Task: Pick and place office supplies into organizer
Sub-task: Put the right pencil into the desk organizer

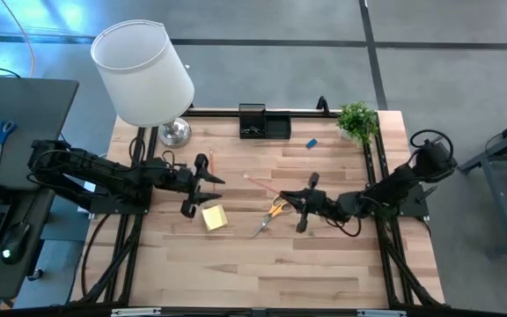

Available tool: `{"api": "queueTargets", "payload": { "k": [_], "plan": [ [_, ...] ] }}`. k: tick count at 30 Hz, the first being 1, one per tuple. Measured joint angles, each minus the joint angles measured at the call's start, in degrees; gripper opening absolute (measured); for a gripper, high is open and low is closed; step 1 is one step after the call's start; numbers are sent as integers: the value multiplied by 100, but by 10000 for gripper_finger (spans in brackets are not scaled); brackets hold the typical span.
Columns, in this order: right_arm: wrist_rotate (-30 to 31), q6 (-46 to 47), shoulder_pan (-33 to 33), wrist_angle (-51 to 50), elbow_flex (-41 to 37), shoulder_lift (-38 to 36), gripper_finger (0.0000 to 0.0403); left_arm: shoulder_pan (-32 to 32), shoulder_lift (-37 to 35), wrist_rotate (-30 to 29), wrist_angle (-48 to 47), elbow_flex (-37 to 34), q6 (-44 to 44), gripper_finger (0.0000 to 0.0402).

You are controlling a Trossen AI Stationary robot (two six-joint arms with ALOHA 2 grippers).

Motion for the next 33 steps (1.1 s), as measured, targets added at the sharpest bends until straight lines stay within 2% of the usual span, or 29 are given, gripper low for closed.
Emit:
{"api": "queueTargets", "payload": {
  "k": [3,5,9,14,19,26,33],
  "plan": [
    [-701,-313,-231,65,372,93,5,0,0,-424,432,4,32,184],
    [-1108,-535,-386,29,627,114,5,2,1,-488,712,4,-7,184],
    [-1736,-787,-707,-314,1107,112,5,0,0,-311,1088,41,-90,184],
    [-2357,-823,-1053,-1091,1634,112,5,-3,2,-150,1124,432,-219,184],
    [-2489,-968,-1181,-1299,1873,112,5,-4,2,-138,1085,707,-213,184],
    [-2632,-935,-1421,-1298,1920,115,5,-4,4,-139,1084,739,-186,184],
    [-2856,-692,-1710,-887,1920,460,5,-4,4,-170,1119,739,-119,184]
  ]
}}
